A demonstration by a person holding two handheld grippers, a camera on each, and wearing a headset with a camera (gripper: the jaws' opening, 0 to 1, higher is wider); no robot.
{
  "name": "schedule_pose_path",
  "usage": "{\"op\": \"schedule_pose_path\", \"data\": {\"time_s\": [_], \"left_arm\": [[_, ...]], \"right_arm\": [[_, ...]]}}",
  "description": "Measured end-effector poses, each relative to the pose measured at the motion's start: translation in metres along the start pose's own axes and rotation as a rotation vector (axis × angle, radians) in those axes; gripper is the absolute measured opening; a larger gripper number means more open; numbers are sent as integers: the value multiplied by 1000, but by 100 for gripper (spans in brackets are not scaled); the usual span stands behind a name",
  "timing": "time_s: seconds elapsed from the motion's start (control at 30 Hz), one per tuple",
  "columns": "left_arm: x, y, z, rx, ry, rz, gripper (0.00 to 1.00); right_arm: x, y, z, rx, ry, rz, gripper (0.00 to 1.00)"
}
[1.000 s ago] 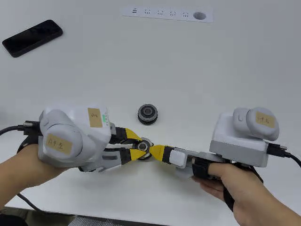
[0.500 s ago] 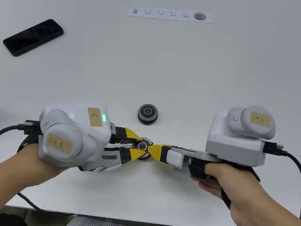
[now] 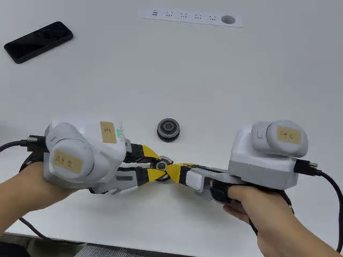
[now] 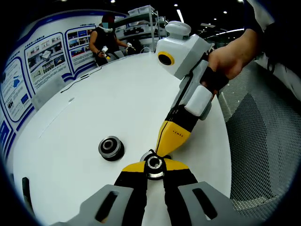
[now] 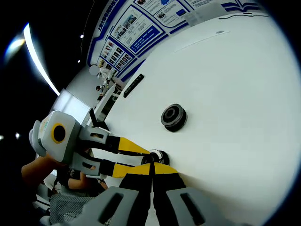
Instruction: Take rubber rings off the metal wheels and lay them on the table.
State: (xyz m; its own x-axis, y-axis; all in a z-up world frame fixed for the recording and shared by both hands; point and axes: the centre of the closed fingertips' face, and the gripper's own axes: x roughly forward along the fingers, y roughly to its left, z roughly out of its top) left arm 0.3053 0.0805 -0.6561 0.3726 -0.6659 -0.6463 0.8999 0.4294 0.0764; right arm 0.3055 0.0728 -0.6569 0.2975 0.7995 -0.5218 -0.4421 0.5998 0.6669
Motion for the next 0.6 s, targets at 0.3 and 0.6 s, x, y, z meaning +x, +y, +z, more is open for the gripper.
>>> {"op": "schedule_pose_path", "data": {"time_s": [0.3,0.6], "left_arm": [[0,0,0,1,0,1,12],[0,1,-1,2,-3,0,12]], "right_arm": [[1,1,0,-20,2,3,0],[5,9,5,-89,25,3,0]]}}
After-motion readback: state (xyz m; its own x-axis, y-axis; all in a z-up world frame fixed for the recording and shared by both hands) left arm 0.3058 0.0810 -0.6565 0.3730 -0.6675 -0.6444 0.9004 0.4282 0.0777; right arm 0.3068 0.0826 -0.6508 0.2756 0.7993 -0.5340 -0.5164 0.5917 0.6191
